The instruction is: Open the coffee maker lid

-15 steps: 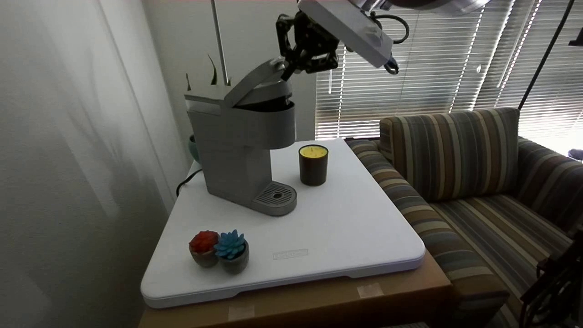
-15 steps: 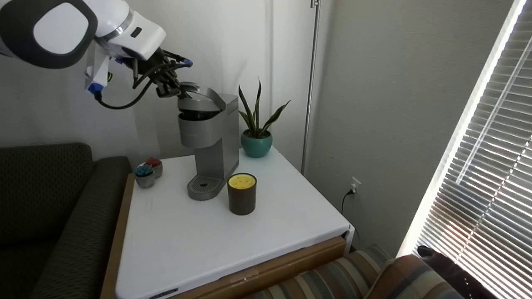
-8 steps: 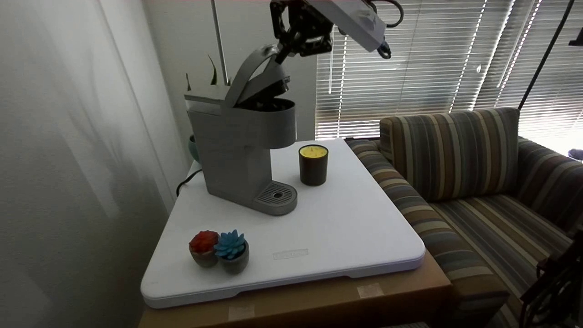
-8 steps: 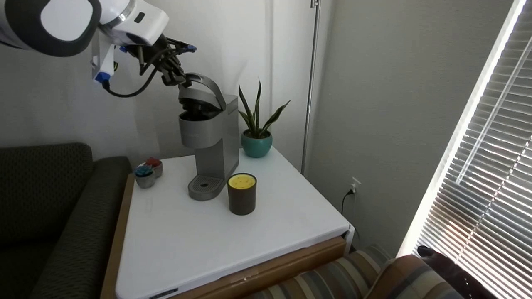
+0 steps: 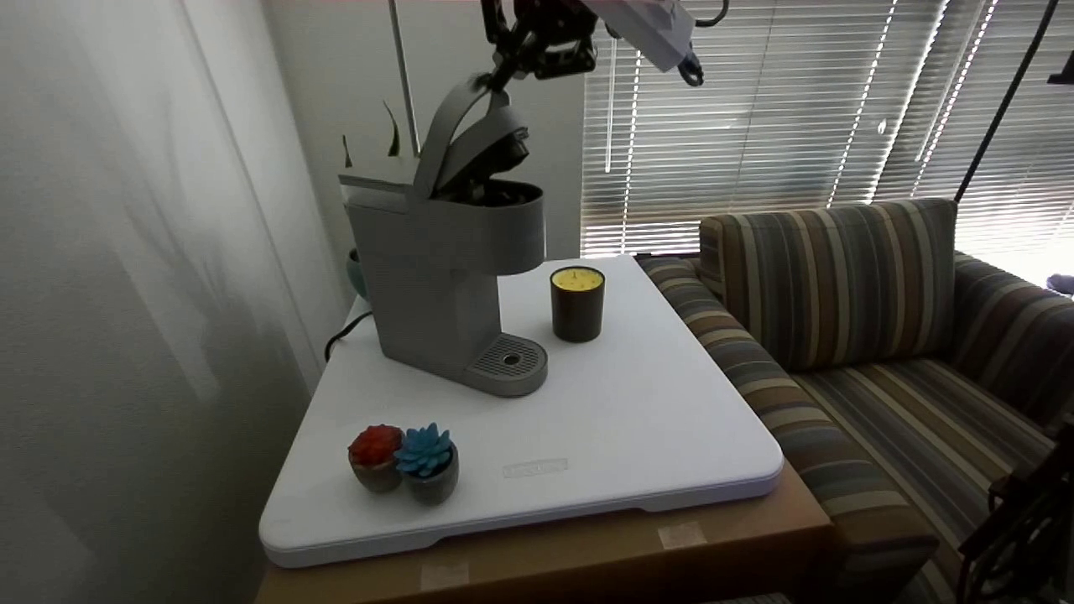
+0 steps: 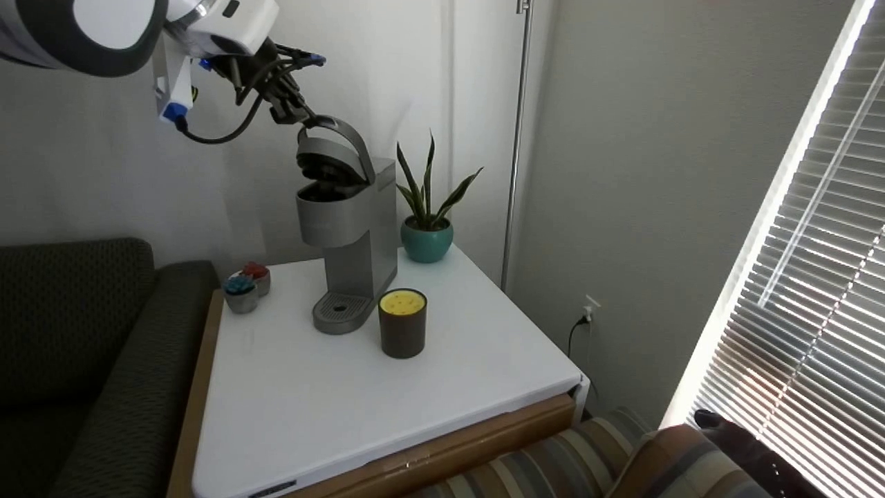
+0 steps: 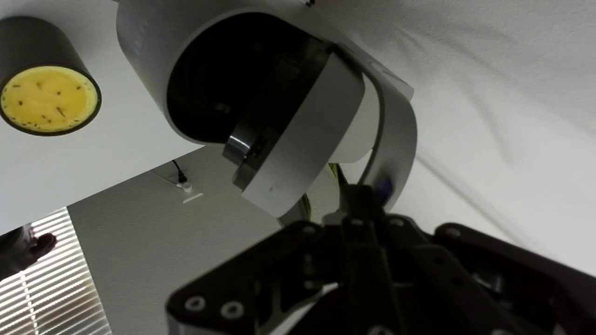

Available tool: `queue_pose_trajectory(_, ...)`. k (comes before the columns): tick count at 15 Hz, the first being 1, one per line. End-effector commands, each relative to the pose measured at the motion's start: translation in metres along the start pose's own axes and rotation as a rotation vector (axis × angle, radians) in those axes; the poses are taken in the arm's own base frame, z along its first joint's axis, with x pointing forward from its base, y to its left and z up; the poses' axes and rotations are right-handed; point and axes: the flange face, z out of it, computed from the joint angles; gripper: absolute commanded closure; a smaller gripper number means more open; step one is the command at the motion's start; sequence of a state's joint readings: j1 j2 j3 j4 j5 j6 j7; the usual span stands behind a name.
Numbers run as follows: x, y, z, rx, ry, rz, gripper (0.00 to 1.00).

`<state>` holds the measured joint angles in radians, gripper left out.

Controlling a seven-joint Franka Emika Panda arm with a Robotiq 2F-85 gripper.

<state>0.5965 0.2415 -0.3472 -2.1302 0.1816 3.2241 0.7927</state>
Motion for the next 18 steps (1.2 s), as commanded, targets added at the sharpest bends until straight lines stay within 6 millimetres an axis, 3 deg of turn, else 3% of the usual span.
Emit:
queue_pose_trajectory(1,0.003,-0.010,0.003,0.008,0.008,-0.033,1.00)
queue_pose_trajectory(18,0.011,-0.022,0.029,-0.013,-0.004,-0.038,1.00)
